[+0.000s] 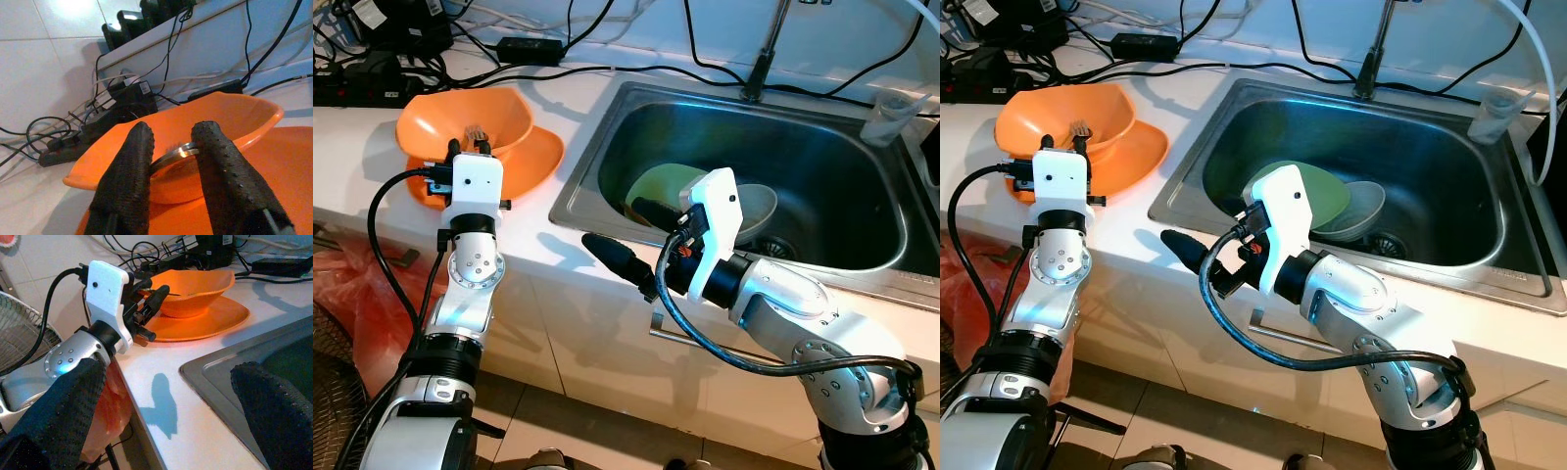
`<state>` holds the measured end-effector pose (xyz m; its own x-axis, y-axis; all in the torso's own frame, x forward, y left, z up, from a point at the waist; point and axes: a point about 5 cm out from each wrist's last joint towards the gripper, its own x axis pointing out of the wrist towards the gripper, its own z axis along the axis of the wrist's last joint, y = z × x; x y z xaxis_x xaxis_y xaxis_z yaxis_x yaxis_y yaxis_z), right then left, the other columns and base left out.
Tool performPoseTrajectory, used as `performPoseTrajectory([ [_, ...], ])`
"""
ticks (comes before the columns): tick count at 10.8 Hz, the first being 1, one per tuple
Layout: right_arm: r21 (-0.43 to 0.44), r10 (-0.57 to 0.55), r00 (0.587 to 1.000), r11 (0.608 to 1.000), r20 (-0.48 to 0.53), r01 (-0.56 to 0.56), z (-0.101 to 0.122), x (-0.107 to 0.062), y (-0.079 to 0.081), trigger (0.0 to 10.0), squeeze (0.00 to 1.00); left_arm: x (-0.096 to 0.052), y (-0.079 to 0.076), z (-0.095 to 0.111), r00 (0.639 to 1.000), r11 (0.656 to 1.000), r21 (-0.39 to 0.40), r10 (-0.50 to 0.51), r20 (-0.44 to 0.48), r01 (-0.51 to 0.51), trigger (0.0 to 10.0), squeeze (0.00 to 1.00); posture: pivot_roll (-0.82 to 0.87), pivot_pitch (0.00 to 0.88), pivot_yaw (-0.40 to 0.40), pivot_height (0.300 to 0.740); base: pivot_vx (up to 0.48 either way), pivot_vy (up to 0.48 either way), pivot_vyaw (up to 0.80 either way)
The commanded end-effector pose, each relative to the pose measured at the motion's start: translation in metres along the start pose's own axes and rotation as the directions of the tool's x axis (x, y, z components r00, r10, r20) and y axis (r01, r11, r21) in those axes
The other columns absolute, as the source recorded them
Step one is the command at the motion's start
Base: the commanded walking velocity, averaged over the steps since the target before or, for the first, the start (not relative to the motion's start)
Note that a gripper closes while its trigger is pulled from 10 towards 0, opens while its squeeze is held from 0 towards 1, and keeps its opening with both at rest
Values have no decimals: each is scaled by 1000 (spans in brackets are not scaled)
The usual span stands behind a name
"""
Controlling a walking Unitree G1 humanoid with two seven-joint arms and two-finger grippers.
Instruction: Kitchen organization
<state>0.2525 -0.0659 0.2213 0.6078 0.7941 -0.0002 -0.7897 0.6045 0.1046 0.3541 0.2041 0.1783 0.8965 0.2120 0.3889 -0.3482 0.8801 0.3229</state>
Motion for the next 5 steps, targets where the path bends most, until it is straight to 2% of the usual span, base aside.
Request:
performPoseTrajectory([
  [1,-13,-1,1000,1000,3,1,3,-1,0,10000,0,4,0,4,1000,1000,-8,5,14,-5,0,0,-57,98,-30,740,0,0,0],
  [5,-15,-3,1000,1000,4,3,3,-1,0,10000,0,4,0,4,1000,1000,-6,4,18,-4,0,0,-56,98,-31,740,0,0,0],
])
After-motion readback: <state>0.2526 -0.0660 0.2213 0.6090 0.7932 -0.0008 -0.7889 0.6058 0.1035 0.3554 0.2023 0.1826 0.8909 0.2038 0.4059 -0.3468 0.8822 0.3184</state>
